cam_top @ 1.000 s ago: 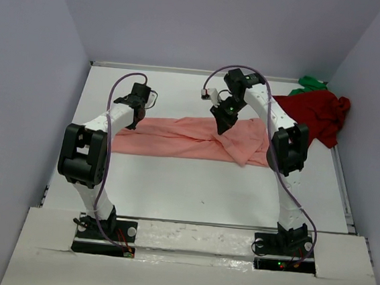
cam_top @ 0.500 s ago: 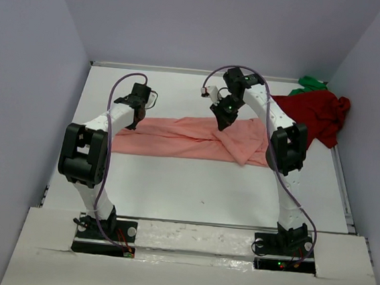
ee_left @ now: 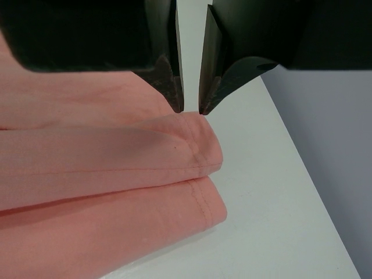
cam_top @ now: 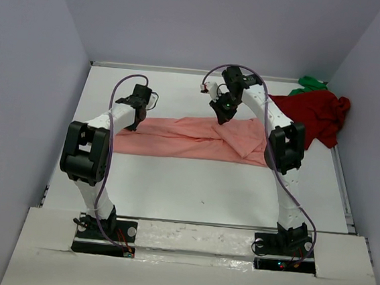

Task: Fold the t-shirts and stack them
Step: Fold the tshirt

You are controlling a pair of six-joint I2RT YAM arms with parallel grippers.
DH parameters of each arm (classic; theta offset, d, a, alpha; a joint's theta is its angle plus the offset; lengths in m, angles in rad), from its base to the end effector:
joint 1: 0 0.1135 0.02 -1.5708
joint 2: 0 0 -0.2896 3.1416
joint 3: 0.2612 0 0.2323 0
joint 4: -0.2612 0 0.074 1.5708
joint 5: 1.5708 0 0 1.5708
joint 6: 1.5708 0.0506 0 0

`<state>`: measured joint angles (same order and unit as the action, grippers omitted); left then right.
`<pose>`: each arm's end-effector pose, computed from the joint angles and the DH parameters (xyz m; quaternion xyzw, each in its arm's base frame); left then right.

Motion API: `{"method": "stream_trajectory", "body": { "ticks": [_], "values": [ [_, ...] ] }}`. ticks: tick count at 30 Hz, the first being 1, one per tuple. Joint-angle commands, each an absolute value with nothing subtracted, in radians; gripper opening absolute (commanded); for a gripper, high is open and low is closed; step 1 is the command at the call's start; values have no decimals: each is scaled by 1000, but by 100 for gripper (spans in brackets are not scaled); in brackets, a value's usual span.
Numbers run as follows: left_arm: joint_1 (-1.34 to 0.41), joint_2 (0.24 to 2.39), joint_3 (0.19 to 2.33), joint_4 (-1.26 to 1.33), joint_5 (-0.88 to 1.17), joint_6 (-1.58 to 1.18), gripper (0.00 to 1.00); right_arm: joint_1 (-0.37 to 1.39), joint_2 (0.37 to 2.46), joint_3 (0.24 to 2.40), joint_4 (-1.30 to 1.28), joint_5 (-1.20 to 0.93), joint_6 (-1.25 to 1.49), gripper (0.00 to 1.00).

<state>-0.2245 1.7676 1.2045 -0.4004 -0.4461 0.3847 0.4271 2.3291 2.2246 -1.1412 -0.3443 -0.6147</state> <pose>0.3624 -0.0604 0.2302 0.2160 0.9076 0.2337 0.2738 0.4366 0.2175 0.2447 -0.5079 0.8295 0.1534 0.1746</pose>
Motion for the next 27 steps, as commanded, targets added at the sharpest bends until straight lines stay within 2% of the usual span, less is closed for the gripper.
{"method": "stream_trajectory", "body": {
  "ticks": [1, 8, 27],
  "values": [
    [-232, 1766, 1203, -400, -460, 396, 30, 436, 2342, 2250, -1055, -273, -589, 0],
    [-233, 1772, 1209, -405, -457, 393, 29, 436, 2368, 2247, -993, -184, -568, 0],
    [-238, 1778, 1210, -408, -459, 393, 29, 436, 2375, 2283, -950, -181, -606, 0]
  ]
}}
